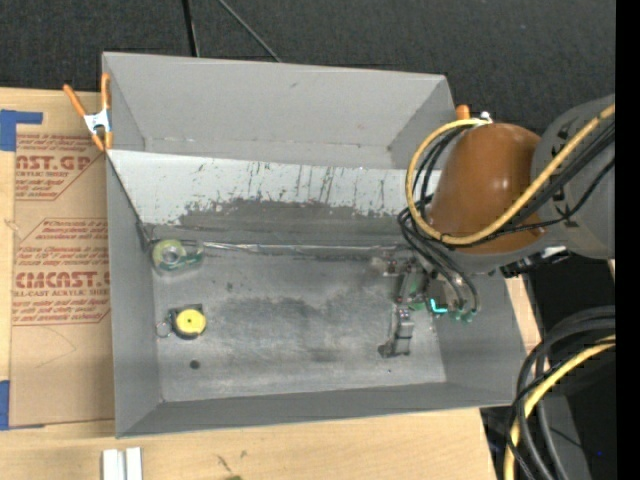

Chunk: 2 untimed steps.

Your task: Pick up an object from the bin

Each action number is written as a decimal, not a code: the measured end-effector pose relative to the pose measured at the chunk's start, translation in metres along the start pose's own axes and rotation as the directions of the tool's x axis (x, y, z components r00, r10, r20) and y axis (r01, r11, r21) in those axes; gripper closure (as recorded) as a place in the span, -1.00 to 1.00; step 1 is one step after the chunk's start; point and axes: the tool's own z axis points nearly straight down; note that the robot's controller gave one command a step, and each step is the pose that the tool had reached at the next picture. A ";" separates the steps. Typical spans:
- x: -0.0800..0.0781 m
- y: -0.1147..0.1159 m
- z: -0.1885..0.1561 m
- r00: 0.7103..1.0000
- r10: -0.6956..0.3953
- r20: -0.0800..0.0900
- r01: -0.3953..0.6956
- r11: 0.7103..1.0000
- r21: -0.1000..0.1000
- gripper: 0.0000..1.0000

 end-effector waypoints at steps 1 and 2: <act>-0.084 -0.048 0.070 0.998 -0.066 0.010 0.066 0.998 0.002 -1.00; -0.076 -0.120 0.103 0.968 -0.252 0.006 0.252 0.968 0.003 -1.00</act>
Offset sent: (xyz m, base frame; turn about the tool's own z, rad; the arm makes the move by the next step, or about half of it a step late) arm 0.0823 -0.0466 -0.0661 -0.0676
